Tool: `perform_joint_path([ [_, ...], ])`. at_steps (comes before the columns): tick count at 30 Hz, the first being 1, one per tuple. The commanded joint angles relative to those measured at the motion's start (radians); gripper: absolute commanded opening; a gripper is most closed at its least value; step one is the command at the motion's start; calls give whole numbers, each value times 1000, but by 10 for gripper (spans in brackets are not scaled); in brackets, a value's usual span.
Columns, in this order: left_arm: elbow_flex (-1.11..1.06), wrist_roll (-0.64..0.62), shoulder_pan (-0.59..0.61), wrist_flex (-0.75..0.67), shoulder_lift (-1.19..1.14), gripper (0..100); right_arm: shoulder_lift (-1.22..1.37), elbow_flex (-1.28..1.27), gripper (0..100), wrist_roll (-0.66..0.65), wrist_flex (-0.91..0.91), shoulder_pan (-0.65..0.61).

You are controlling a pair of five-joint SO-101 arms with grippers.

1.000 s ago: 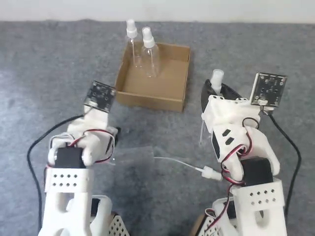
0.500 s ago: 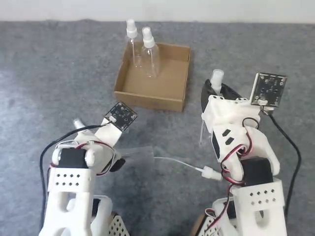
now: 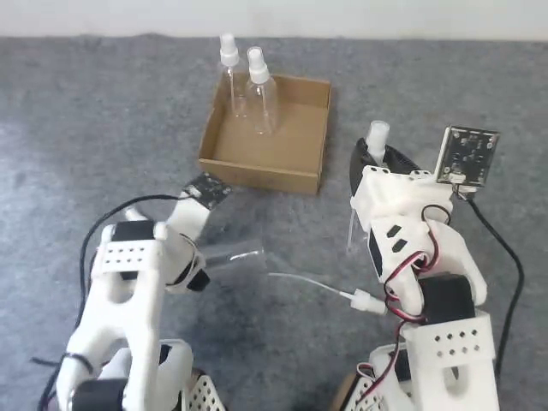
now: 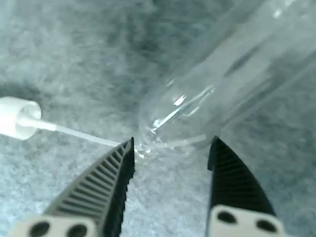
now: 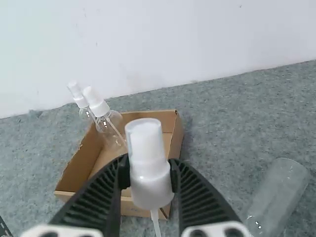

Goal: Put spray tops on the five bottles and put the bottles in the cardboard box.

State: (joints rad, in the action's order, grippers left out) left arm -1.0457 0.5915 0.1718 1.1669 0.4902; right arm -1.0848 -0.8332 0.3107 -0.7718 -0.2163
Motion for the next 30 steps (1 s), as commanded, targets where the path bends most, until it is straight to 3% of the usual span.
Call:
perform_joint_path([
  [1,59,5,28,-69,-60,222,-27,6,6,9,24,13],
  [7,151,-103,75,-183,-189,222,-27,6,6,9,24,13],
  [14,278,-172,74,-78,-212,222,-27,5,6,6,24,13],
  [19,344,-160,68,-17,-213,222,-27,5,6,6,24,13],
  [30,437,35,-43,34,-221,314,-27,5,6,6,25,13],
])
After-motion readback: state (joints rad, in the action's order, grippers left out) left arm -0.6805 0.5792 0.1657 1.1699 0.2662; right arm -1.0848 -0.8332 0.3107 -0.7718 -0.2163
